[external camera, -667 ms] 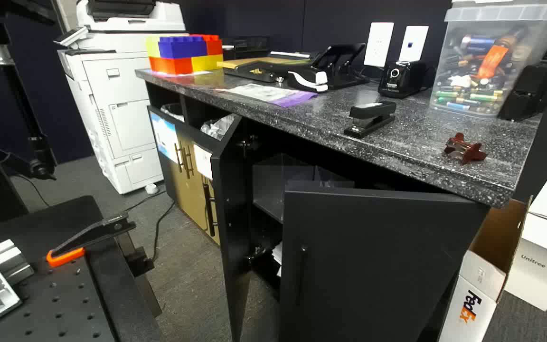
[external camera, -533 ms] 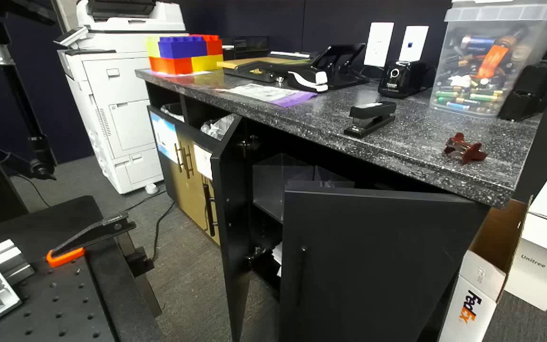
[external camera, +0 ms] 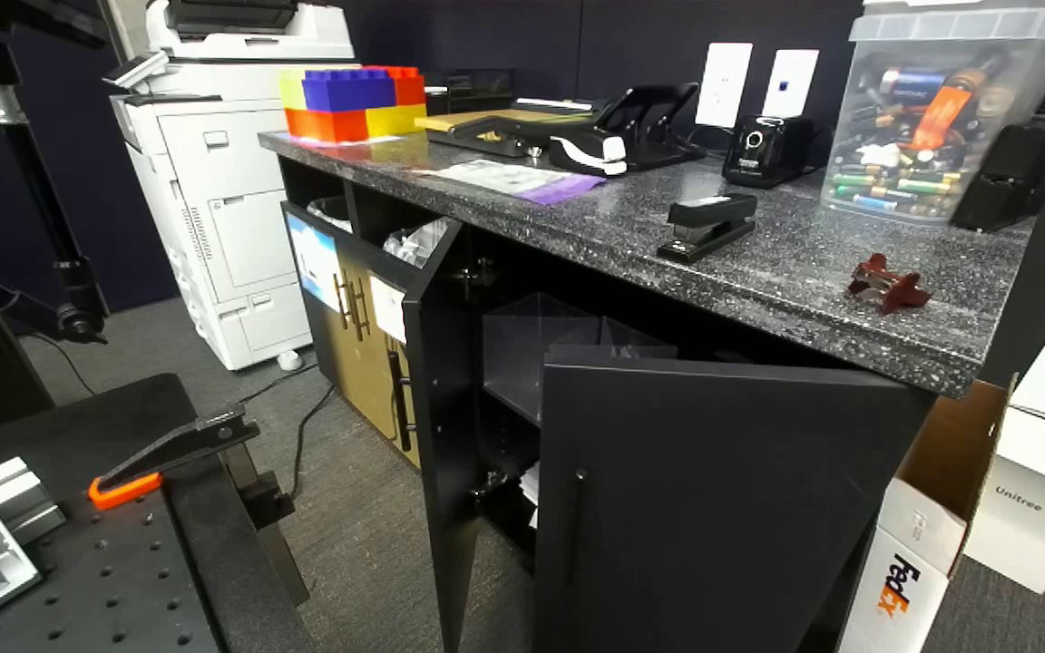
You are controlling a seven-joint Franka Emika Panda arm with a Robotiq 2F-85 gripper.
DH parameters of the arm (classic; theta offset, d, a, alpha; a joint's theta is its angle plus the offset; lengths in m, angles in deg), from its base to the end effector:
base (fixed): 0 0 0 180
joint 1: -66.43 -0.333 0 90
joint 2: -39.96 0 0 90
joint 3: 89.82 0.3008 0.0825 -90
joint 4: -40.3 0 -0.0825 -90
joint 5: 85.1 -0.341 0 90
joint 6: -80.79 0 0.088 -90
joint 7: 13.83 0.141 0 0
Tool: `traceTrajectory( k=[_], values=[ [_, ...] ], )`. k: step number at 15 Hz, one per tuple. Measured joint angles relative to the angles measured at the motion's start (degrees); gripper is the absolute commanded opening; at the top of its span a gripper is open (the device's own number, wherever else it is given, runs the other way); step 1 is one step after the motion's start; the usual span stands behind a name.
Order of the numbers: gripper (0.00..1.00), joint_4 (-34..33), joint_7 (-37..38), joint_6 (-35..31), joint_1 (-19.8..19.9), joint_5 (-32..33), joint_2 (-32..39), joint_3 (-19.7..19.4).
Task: Close the right door of the cabinet
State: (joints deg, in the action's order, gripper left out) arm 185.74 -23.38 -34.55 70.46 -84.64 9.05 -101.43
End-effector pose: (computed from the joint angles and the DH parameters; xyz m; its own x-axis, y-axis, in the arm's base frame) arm 0.3386 -0.0950 0.4235 0.9969 -0.0759 0.0213 -0.0736 -0.9929 -0.0939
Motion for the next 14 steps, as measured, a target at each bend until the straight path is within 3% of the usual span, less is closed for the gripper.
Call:
traceTrajectory(
  k=[3, 8, 14],
  values=[
    [1.0, 0.1, 0.1, -1.6, 0.0, 0.2, 6.8, 0.7],
    [1.0, -2.5, 3.3, -7.7, -0.7, 1.7, 25.9, 5.4],
    [1.0, -16.2, 8.7, -6.8, -3.5, 9.8, 47.2, 8.8]
  ],
)
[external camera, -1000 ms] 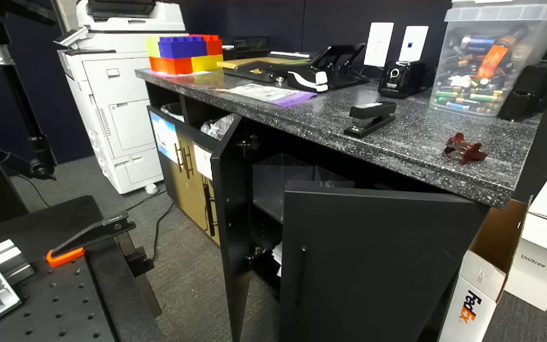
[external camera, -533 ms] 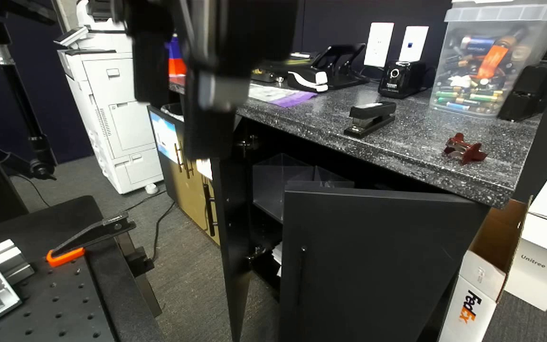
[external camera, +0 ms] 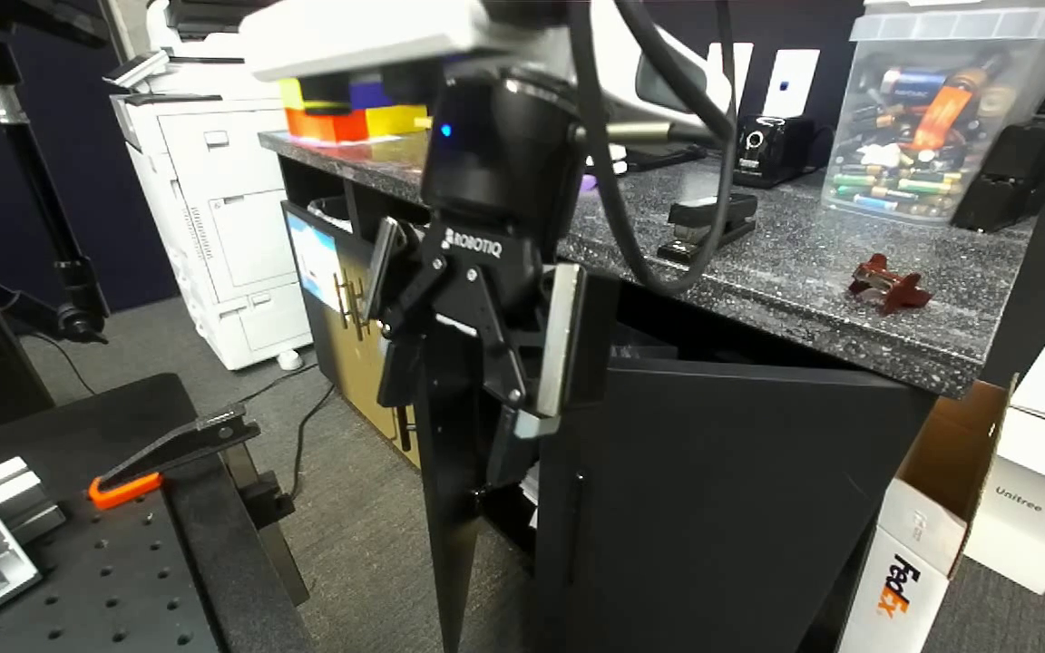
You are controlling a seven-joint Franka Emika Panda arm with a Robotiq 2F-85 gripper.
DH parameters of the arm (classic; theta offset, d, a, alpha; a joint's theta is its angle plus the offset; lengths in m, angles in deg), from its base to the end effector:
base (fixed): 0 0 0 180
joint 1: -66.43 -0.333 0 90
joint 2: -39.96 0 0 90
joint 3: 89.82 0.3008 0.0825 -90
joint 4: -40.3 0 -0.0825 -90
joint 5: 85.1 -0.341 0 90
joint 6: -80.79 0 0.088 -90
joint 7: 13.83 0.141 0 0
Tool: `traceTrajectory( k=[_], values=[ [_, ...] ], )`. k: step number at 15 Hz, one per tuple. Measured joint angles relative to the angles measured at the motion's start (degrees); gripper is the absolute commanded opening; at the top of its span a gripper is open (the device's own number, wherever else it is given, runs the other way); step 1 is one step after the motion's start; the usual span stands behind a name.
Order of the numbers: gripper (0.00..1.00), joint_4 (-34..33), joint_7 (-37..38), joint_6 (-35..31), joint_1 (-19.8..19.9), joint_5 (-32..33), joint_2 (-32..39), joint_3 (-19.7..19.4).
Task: Close the right door of the cabinet
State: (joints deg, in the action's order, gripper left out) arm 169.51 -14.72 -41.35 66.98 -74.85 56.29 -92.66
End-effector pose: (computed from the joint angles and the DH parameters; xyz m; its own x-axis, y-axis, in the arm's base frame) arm 0.4489 -0.0405 0.2006 0.9130 0.0522 -0.4047 0.1045 -0.9886 0.1082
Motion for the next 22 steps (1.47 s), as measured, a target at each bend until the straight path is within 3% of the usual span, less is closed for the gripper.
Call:
traceTrajectory(
  k=[5, 16, 22],
  values=[
    [1.0, -8.9, -2.0, -0.5, 0.4, 4.0, 10.0, -0.8],
    [1.0, -16.2, -2.6, -19.4, 0.7, 4.4, 23.4, -1.7],
    [1.0, -20.4, -2.5, -23.0, 0.1, 4.4, 28.3, -2.3]
  ],
)
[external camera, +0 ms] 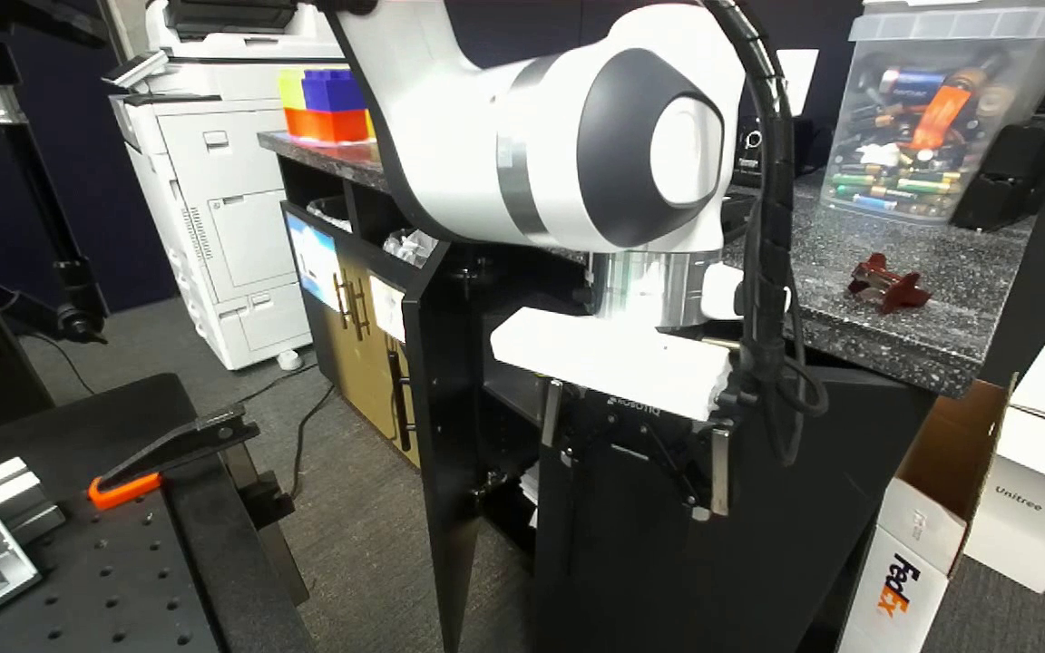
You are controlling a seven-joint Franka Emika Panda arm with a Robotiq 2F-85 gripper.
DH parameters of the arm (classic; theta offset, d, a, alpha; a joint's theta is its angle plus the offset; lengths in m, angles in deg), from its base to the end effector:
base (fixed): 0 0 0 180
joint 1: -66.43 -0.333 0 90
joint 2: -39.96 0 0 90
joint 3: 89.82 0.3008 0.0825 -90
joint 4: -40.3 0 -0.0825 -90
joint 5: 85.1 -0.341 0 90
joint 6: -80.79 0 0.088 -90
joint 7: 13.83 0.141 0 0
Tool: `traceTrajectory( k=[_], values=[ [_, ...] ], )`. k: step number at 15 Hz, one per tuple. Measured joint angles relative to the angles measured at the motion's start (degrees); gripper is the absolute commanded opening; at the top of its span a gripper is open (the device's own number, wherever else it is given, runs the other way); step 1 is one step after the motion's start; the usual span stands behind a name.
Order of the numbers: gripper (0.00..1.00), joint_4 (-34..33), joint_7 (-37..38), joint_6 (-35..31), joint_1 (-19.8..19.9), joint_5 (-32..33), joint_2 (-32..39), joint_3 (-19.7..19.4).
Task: Close the right door of the cabinet
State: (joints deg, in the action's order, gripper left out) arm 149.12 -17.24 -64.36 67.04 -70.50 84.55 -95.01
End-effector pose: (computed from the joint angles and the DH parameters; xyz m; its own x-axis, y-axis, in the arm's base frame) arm 0.5609 -0.0611 0.0711 0.9675 0.1811 -0.1765 0.2104 -0.9637 0.1643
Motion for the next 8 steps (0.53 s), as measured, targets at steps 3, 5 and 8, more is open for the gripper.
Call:
traceTrajectory(
  k=[3, 5, 8],
  values=[
    [1.0, -2.5, 0.0, 0.0, 0.0, -0.1, 1.7, -0.2],
    [1.0, -4.4, 0.0, 0.0, 0.1, -0.1, 2.9, -0.3],
    [1.0, -8.2, 0.0, -0.1, 0.2, -0.2, 5.4, -0.3]
  ],
)
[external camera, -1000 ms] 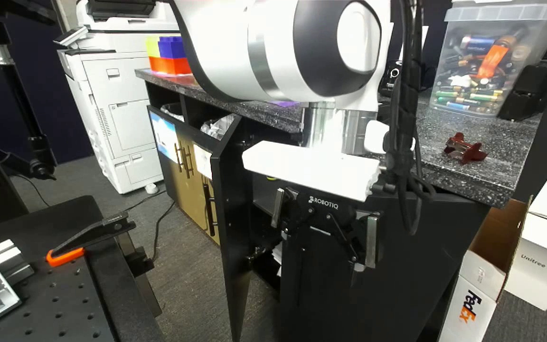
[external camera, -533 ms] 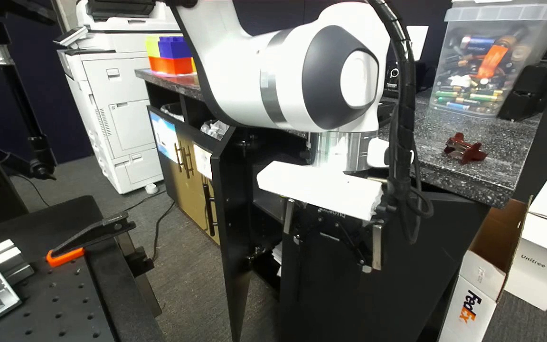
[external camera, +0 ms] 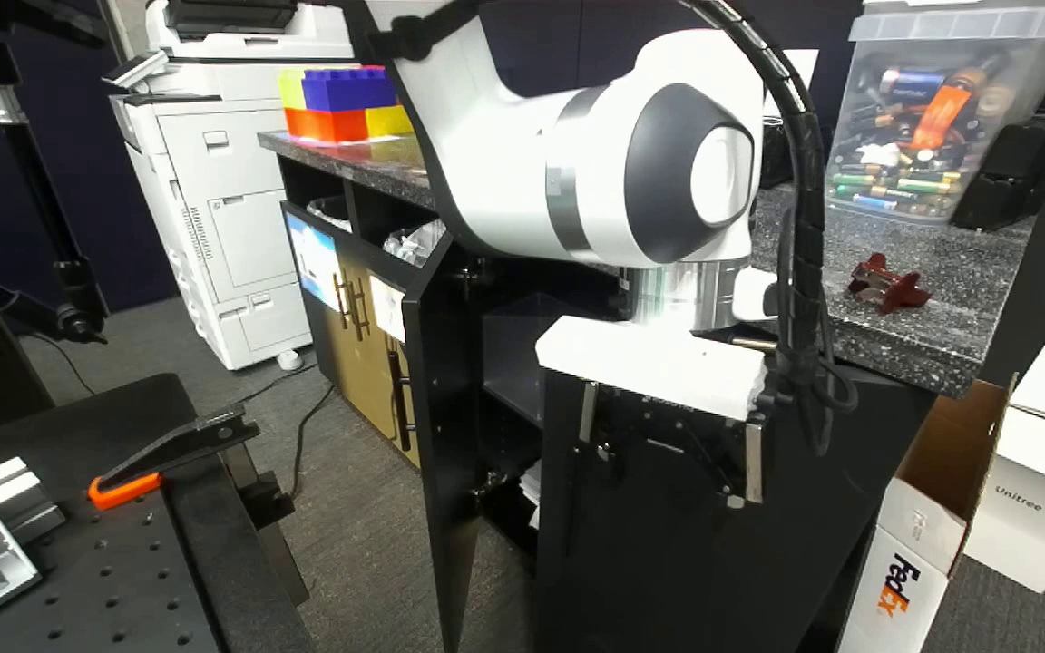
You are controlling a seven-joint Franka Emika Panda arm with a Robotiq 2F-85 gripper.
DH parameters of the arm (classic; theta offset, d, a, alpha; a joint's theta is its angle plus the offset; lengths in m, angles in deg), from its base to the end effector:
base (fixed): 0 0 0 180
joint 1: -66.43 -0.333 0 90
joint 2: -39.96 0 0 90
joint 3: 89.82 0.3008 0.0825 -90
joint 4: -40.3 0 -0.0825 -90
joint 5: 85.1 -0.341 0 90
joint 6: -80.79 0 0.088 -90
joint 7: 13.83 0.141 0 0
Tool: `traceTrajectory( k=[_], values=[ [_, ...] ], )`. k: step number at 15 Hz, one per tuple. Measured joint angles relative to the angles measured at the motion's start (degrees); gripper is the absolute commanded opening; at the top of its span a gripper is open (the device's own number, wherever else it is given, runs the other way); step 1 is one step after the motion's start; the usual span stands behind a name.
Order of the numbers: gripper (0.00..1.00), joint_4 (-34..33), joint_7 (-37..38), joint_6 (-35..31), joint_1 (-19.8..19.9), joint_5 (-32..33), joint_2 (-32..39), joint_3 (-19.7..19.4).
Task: Close the right door of the cabinet
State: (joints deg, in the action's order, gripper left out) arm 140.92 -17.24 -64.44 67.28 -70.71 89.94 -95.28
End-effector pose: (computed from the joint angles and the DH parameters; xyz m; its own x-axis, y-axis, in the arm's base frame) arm 0.5945 -0.0674 0.0604 0.9753 0.1789 -0.1299 0.2011 -0.9619 0.1853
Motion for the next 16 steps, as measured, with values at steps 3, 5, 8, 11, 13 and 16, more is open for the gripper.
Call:
traceTrajectory(
  k=[3, 5, 8, 11, 13, 16],
  values=[
    [1.0, -4.5, 0.1, -0.5, 0.0, 0.0, 3.3, -0.1],
    [1.0, -7.1, 0.5, -2.0, 0.0, -0.1, 5.5, -0.2],
    [1.0, -10.3, 2.2, -5.1, 0.0, -0.2, 8.9, -0.5],
    [1.0, -11.5, 4.9, -10.4, -0.4, -0.2, 11.7, -1.5],
    [1.0, -12.3, 6.8, -15.0, -1.4, -0.2, 13.7, -3.0],
    [1.0, -13.5, 10.9, -24.3, -3.6, -0.8, 17.0, -5.6]
  ],
)
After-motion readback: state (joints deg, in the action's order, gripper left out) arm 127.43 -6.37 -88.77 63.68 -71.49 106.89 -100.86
